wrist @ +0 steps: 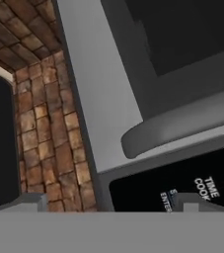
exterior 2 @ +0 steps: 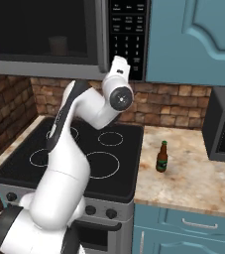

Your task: Place the microwavable item in the microwave. Then, close the microwave door and press the start button.

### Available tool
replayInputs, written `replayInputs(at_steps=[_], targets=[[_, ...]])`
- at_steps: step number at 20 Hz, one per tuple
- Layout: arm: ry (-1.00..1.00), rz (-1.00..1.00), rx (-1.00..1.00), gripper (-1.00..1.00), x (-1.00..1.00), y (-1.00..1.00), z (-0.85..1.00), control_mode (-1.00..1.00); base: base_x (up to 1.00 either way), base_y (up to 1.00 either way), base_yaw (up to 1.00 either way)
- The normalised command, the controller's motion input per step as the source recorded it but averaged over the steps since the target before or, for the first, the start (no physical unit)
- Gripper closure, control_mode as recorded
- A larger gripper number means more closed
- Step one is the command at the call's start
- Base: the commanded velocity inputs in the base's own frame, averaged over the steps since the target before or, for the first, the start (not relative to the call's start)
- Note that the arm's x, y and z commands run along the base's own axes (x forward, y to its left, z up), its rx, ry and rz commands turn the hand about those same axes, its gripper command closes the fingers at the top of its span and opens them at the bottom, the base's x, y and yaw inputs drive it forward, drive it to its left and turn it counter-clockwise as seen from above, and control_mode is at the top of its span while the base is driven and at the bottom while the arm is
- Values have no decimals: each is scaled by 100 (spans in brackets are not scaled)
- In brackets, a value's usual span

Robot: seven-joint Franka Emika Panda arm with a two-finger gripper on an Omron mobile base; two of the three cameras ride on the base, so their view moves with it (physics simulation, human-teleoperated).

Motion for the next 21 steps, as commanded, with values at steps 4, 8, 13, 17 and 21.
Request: replayInputs(at_steps=[4,8,13,17,21], targets=[[0,3,1,-100,59,-1,-15,-100,0,0,0],[0,2,1,-100,55,0,-20,-100,0,0,0],[0,0,0,-100,47,0,-15,-100,0,0,0],[-1,0,0,-100,36,0,-27,-100,0,0,0],[0,0,0,-100,33,0,-35,-100,0,0,0]])
